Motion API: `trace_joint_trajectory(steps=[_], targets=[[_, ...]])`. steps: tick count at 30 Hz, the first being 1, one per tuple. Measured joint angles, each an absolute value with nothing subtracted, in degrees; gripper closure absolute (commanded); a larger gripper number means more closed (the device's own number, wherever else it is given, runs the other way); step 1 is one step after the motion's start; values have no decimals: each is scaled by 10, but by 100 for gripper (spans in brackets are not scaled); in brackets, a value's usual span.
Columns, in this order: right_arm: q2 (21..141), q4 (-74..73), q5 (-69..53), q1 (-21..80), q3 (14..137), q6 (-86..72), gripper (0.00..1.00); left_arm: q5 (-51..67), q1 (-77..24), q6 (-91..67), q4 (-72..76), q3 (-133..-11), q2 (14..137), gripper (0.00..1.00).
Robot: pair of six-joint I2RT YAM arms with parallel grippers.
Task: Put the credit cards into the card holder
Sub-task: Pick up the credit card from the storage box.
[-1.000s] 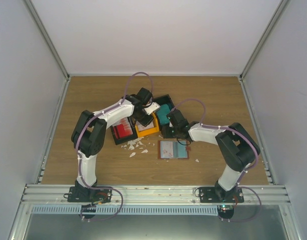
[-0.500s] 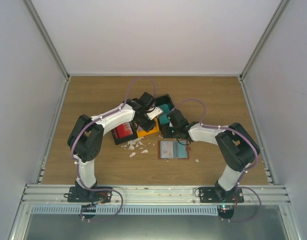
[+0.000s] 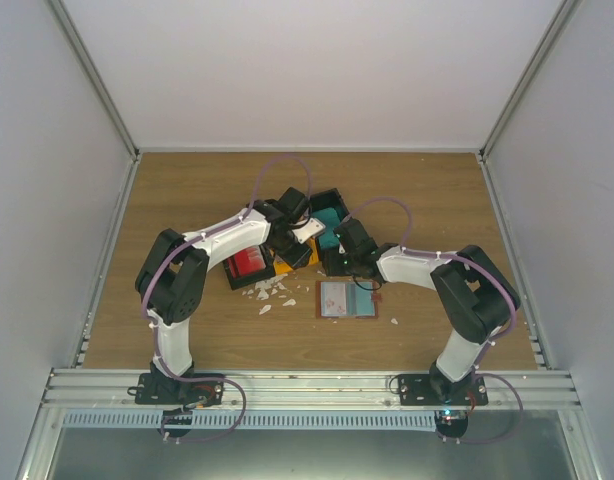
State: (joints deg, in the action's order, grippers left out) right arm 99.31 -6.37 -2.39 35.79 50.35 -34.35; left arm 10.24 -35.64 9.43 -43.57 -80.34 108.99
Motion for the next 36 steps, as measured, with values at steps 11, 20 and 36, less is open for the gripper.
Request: trace_joint_trajectory(steps=[11, 20, 36], targets=[[993, -64, -24, 358, 503, -343, 48, 90, -357, 98, -435, -804, 1082, 45], [993, -63, -24, 358, 503, -343, 48, 86, -357, 100, -435, -803, 1100, 68], [992, -63, -25, 358, 503, -346, 48, 77, -354, 116, -427, -813, 1095, 100]])
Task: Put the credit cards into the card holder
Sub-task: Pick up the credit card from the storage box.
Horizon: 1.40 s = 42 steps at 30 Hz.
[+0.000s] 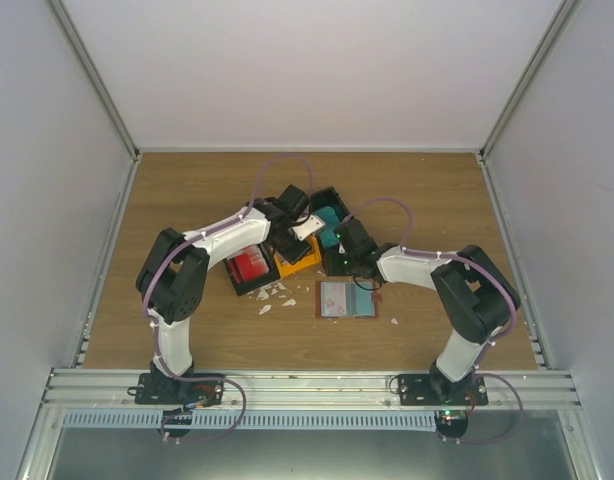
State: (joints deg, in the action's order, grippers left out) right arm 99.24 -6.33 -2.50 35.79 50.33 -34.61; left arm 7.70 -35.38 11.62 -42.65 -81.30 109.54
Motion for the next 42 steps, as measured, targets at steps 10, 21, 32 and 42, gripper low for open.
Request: trace_joint_trajectory(steps=[10, 21, 32, 42], targets=[[935, -51, -38, 357, 486, -350, 45, 50, -354, 107, -427, -813, 1040, 100], [753, -33, -83, 345, 437, -346, 37, 11, -356, 23, -300, -747, 857, 100], [492, -6, -196, 340, 378, -309, 29, 150, -357, -188, -35, -528, 599, 100], [465, 52, -330, 340, 380, -346, 41, 303, -359, -371, 153, -467, 588, 100]])
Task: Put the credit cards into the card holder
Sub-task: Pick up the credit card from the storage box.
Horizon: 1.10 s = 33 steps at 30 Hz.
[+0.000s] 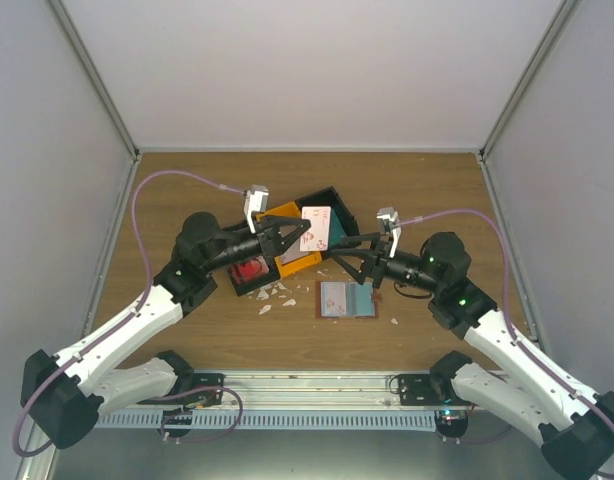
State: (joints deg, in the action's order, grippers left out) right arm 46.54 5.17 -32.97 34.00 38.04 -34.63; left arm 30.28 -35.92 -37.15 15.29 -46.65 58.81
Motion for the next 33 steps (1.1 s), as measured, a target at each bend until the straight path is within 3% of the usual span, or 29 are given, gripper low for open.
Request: trace_joint_trajectory(steps=[14, 18, 20, 23, 26, 30, 33], targets=[[496, 136, -406, 340, 379, -426, 70, 367, -374, -500, 275, -423, 590, 100], [509, 159, -415, 341, 378, -445, 88, 368, -375, -509, 285, -420, 592, 99], [517, 179, -426, 341, 376, -454, 99, 368, -375, -510, 285, -417, 593, 94], [528, 205, -444, 341, 375, -472, 99, 364, -374, -508, 284, -414, 594, 74], [533, 208, -445, 341, 375, -485, 100, 375, -378, -504, 280, -412, 595, 68], [530, 208, -437, 341, 375, -498, 99, 384, -379, -496, 276, -391, 582, 82], [528, 206, -438, 341, 375, -505, 100, 388, -380, -489, 274, -366, 564, 98]])
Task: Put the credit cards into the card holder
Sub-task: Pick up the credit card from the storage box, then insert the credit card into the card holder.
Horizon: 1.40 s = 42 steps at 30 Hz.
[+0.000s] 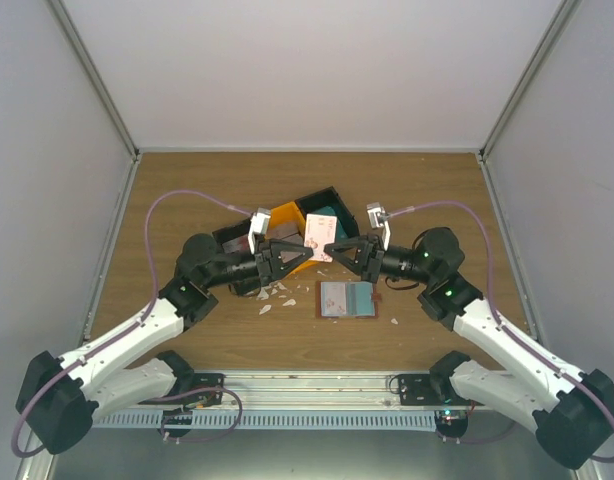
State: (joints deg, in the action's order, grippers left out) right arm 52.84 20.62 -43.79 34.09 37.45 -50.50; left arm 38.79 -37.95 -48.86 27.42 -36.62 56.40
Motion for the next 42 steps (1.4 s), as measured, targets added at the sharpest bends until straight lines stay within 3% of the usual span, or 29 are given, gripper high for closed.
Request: trace_joint_trajectory(steps=[5, 6, 8, 10, 11, 20, 28, 32, 42], targets=[[535, 205, -455, 340, 373, -513, 99, 389, -380, -479, 274, -351, 556, 100], [538, 204, -456, 339, 373, -513, 91, 387, -379, -478, 272, -350, 556, 100], [540, 198, -457, 338, 373, -510, 62, 385, -379, -474, 270, -348, 556, 100], [540, 172, -452, 338, 373, -503, 47, 380, -380, -471, 267, -346, 557, 100], [539, 155, -444, 338, 373, -497, 45, 371, -381, -469, 262, -344, 557, 100], [499, -88, -197, 339, 357, -413, 44, 242, -424, -503, 229, -250, 566, 100], [544, -251, -17, 344, 316, -412, 53, 145, -529, -580, 273, -222, 712, 100], [574, -273, 23, 354, 311, -418, 59, 109, -562, -615, 308, -229, 790, 100], [653, -299, 46, 377, 291, -425, 56, 15, -602, -676, 355, -255, 866, 100]])
